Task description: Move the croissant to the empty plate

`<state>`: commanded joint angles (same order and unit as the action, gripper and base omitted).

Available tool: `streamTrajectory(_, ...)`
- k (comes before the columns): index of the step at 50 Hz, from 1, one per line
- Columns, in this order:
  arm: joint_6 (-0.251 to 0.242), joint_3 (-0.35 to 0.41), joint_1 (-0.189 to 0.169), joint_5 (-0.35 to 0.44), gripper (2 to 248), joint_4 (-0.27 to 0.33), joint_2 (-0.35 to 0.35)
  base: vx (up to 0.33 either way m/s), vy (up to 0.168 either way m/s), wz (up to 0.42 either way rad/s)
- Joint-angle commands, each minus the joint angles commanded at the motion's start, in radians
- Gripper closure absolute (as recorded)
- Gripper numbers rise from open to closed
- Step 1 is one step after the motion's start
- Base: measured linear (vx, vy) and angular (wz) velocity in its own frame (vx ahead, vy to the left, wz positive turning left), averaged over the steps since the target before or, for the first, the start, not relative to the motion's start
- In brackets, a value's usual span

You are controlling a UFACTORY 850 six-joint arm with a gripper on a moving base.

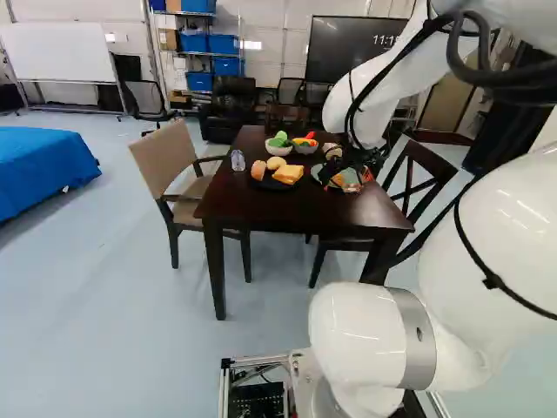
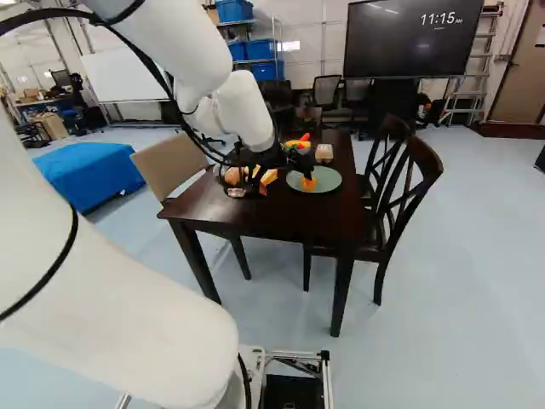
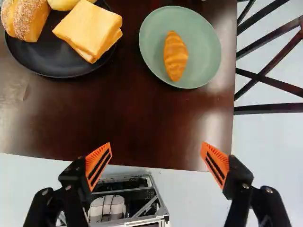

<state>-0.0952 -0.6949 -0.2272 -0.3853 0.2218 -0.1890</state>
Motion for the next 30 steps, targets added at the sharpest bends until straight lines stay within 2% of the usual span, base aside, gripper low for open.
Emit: streamTrajectory(30,0.017,0.111,0.041,0.229,3,-0.040,-0.016,0.000,0.000,0.000)
